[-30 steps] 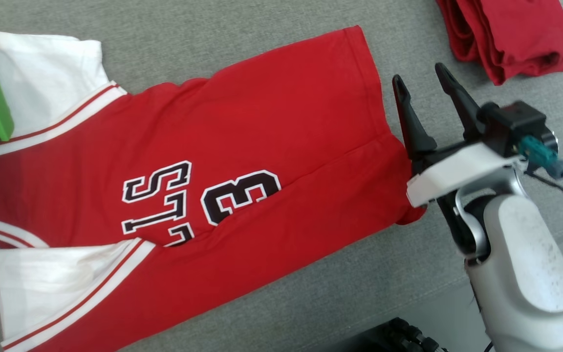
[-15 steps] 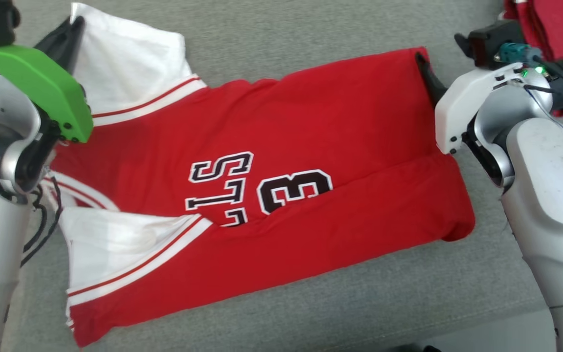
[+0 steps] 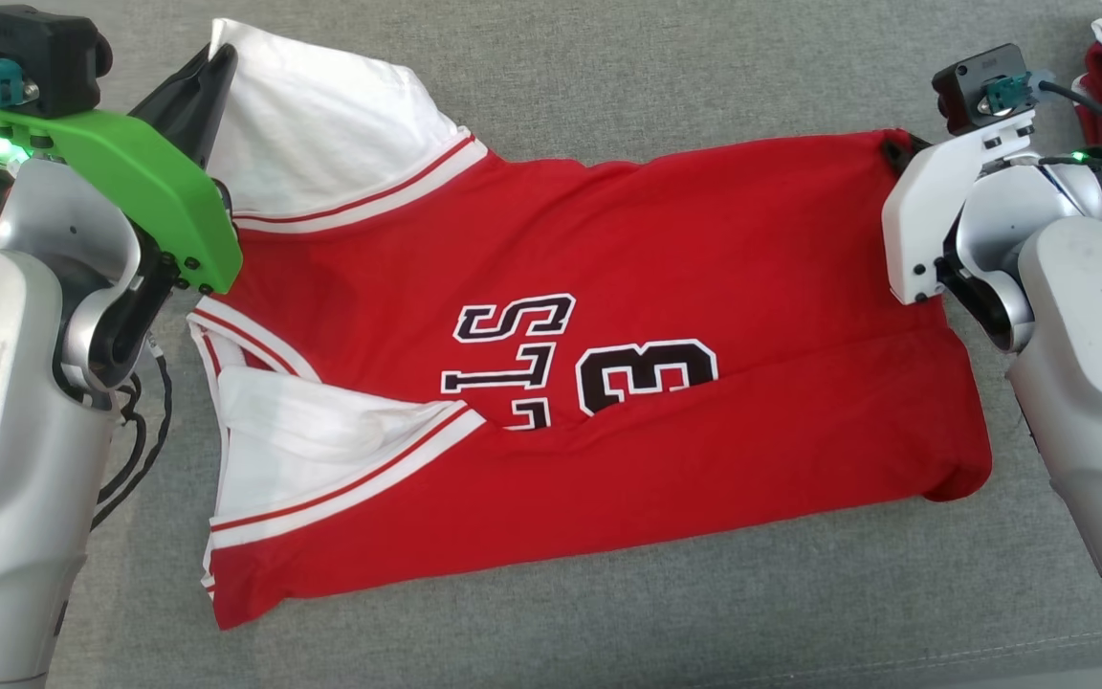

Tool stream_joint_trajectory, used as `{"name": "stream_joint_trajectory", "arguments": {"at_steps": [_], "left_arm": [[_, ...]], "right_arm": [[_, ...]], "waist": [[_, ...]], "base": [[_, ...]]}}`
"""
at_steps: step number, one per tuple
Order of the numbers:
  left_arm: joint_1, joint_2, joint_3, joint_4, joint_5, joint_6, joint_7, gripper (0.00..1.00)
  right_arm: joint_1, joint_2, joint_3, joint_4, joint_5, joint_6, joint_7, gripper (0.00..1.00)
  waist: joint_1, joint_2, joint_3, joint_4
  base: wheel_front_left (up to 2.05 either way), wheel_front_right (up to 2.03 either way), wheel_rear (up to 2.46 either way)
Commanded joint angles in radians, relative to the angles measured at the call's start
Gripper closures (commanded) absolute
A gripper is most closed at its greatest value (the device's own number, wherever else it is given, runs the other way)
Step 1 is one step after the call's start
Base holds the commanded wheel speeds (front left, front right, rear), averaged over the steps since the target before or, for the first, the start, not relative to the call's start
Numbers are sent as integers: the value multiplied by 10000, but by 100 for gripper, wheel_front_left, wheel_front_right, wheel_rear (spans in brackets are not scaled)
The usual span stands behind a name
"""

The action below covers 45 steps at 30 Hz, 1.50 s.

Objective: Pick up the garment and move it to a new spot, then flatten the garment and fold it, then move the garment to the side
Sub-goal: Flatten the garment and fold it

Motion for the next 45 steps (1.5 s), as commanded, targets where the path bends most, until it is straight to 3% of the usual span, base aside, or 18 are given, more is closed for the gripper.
{"name": "stream_joint_trajectory", "arguments": {"at_steps": [1, 12, 23, 33, 40, 45], "left_arm": [[39, 12, 21, 76, -33, -20, -91, 100], [86, -193, 139, 526, -80, -5, -1002, 100], [2362, -158, 350, -651, -570, 120, -1980, 100], [6140, -318, 327, -2565, -1126, 942, -2299, 100], [7601, -881, 143, -2613, -1409, 1284, -2751, 100], [7928, -1200, 1, -2097, -1531, 1262, -3010, 100]], "right_arm": [[-111, 50, -92, 130, 77, -11, -129, 100], [-373, 592, -956, 880, -547, -13, -2805, 100], [1585, 618, -1217, 373, 54, -11, -4962, 100], [4625, 768, -2264, -1368, 437, -11, -5142, 100], [6050, 1176, -3241, -2191, 158, -11, -4938, 100], [6618, 1548, -3576, -2380, 148, -11, -4742, 100]], "waist": [[-1, 0, -45, 28], [-1, 0, -760, 20], [-1, 0, -1988, 188], [-1, 0, -2728, 491], [-1, 0, -2904, 667], [-1, 0, -2950, 724]], "base": [[0, 0, 0], [0, 0, 0], [0, 0, 0], [0, 0, 0], [0, 0, 0], [0, 0, 0]]}}
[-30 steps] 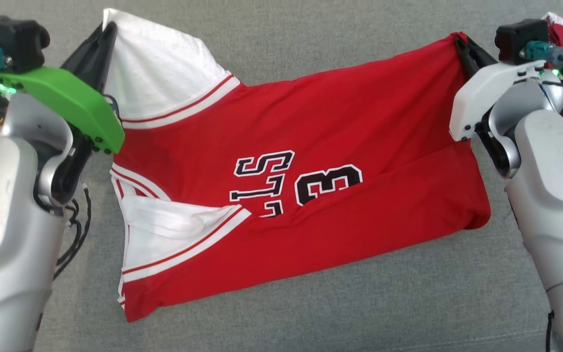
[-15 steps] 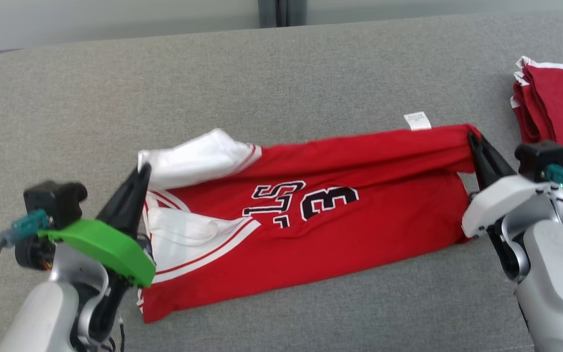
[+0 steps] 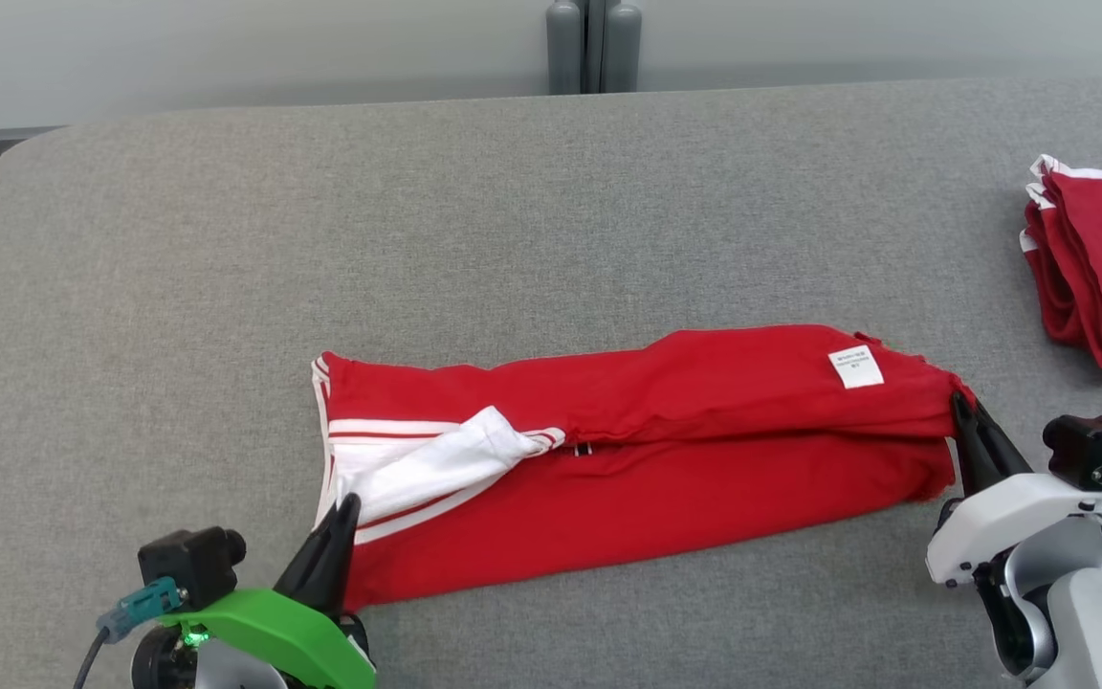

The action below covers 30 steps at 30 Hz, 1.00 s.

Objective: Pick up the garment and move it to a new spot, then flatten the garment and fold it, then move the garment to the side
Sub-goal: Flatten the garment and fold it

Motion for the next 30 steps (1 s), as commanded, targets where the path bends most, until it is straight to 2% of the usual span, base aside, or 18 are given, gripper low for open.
{"name": "stream_joint_trajectory", "arguments": {"at_steps": [1, 2, 3, 4, 5, 6, 13, 17, 23, 30], "left_arm": [[123, -91, 22, 148, -85, -7, -99, 100], [111, -117, -4, 318, -68, -14, -163, 100], [102, -143, -36, 456, -47, -18, -177, 100], [100, -182, -71, 617, -32, -16, -196, 96], [94, -200, -88, 736, 4, -15, -257, 70], [108, -212, -81, 808, 16, -18, -295, 1], [257, -82, 436, 685, 221, 302, -1196, 0], [48, -172, 607, 589, 443, 516, -1703, 0], [-430, -300, 467, 870, 954, 765, -2177, 0], [-741, -497, 300, 1284, 1167, 810, -2441, 0]], "right_arm": [[157, 81, -96, 12, -90, -11, 44, 100], [208, 123, -182, 71, -130, -11, 50, 100], [234, 163, -245, 109, -171, -11, 25, 72], [250, 215, -363, 158, -229, -11, -62, 37], [286, 259, -467, 216, -272, -11, -114, 0], [323, 318, -581, 229, -247, -11, -171, 0], [833, 511, -1480, -6, -145, -11, -470, 0], [1010, 681, -1752, -608, -339, -10, -186, 0], [475, 718, -1376, -990, -458, -10, 405, 0], [-159, 449, -932, -181, -710, -10, 1222, 0]], "waist": [[0, 0, -5, 10], [0, 0, -6, 12], [0, 0, -9, 11], [0, 0, -15, 8], [0, 0, -22, 8], [0, 0, -28, 9], [0, 0, -152, 107], [0, 0, -294, 146], [0, 0, -403, 237], [0, 0, -426, 544]], "base": [[0, 0, 0], [0, 0, 0], [0, 0, 0], [0, 0, 0], [0, 0, 0], [0, 0, 0], [0, 0, 0], [0, 0, 0], [0, 0, 0], [0, 0, 0]]}}
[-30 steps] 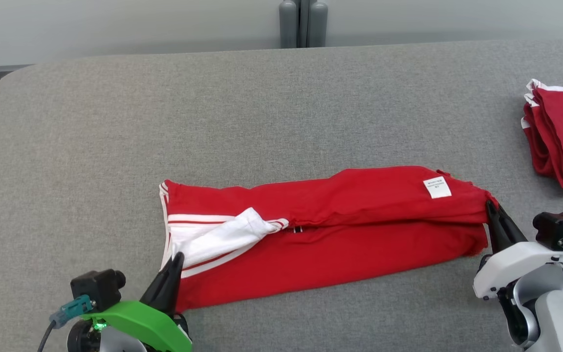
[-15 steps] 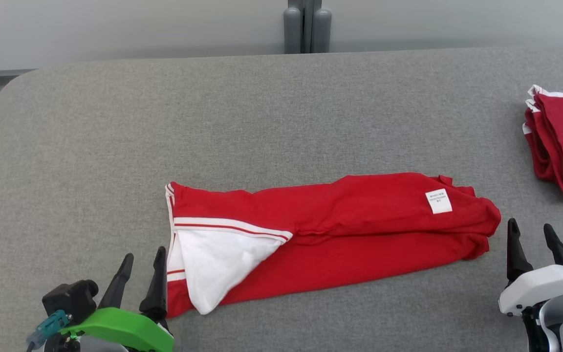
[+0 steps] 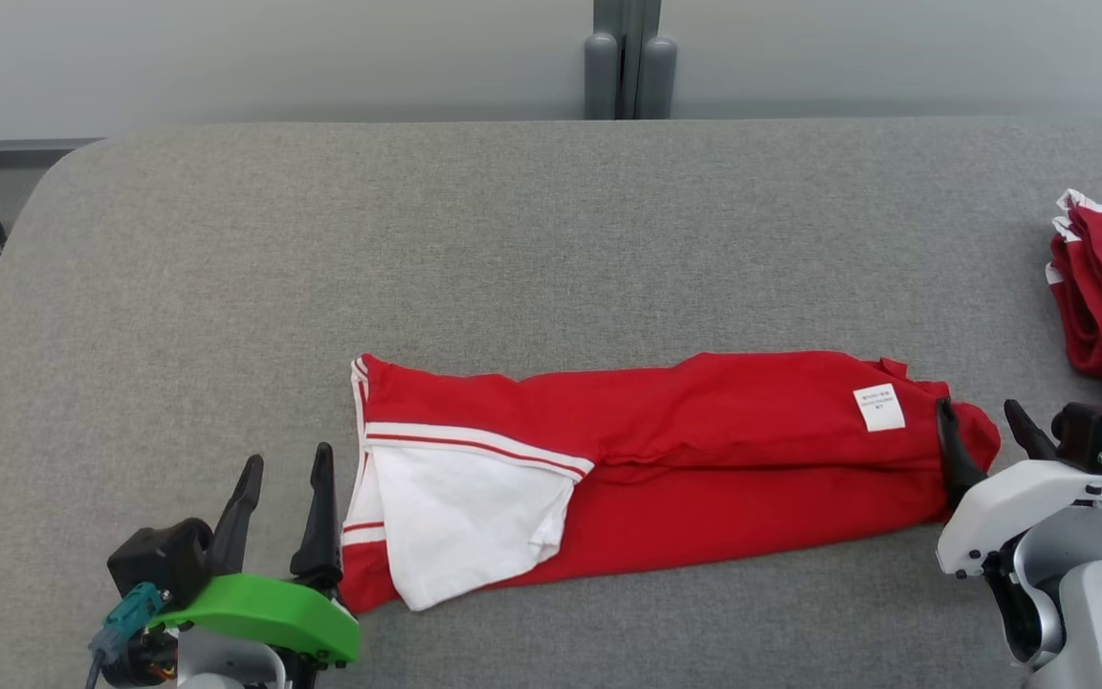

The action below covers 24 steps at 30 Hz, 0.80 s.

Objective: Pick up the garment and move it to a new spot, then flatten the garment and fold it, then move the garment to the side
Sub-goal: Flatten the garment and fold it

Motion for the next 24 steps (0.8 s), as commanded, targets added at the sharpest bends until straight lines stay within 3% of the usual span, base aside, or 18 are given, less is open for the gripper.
{"name": "stream_joint_trajectory", "arguments": {"at_steps": [1, 14, 15, 16, 17, 18, 24], "left_arm": [[-154, -2, 24, 71, 89, 6, -64, 0], [-276, -14, 100, 325, -13, 23, -282, 0], [-275, 15, 115, 330, -19, 31, -293, 0], [-272, 35, 133, 333, -32, 44, -289, 0], [-261, 46, 145, 335, -39, 54, -298, 0], [-245, 66, 156, 339, -37, 69, -307, 0], [-195, 119, 175, 308, -48, 124, -305, 0]], "right_arm": [[-178, -105, 13, 212, -109, -8, 102, 0], [-438, -177, 0, 2465, 43, -3, 868, 0], [-461, -184, 111, 2583, 124, -2, 948, 4], [-490, -205, 215, 2668, 200, 0, 995, 44], [-510, -220, 293, 2717, 240, 0, 994, 74], [-557, -245, 441, 2786, 304, 0, 1041, 97], [-927, -457, 709, 2902, 510, -5, 754, 100]], "waist": [[0, -1, 17, 149], [0, -1, 115, 852], [0, -1, 103, 867], [0, -1, 90, 870], [0, -1, 79, 865], [0, -1, 63, 850], [0, -1, -38, 615]], "base": [[0, 0, 0], [0, 0, 0], [0, 0, 0], [0, 0, 0], [0, 0, 0], [0, 0, 0], [0, 0, 0]]}}
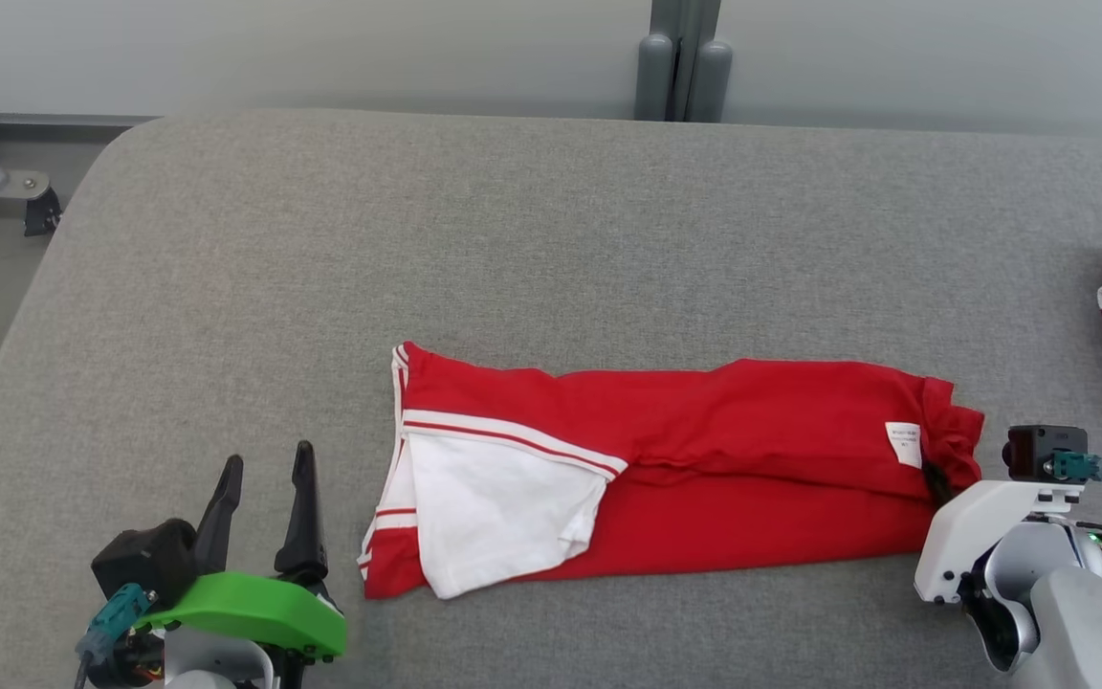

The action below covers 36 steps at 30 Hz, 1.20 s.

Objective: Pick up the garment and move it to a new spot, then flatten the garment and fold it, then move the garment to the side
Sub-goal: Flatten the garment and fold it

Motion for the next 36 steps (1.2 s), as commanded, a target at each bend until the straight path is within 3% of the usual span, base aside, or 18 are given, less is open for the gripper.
{"name": "stream_joint_trajectory", "arguments": {"at_steps": [1, 10, 18, 29, 36], "left_arm": [[-83, 64, 0, -22, -46, 29, -10, 0], [-170, 79, -44, 26, -123, -46, -7, 0], [-268, 46, -226, 180, -36, -115, -8, 0], [-103, -73, -694, 301, 20, -231, 226, 0], [77, -55, -843, 213, -31, -258, 337, 0]], "right_arm": [[-196, -231, -92, -4, 103, -9, -150, 100], [365, -984, -837, -1120, 305, -9, -74, 100], [958, -587, -790, -2631, 777, -4, 359, 100], [1963, 120, 820, -5003, 1907, 1, 1040, 100], [1699, 744, 1812, -4789, 2392, 1, 785, 100]], "waist": [[0, 0, -69, -189], [0, 0, -254, -753], [0, 0, -447, -791], [0, 0, -1111, 597], [0, 0, -1239, 1570]], "base": [[0, 0, 0], [0, 0, 0], [0, 0, 0], [0, 0, 0], [0, 0, 0]]}}
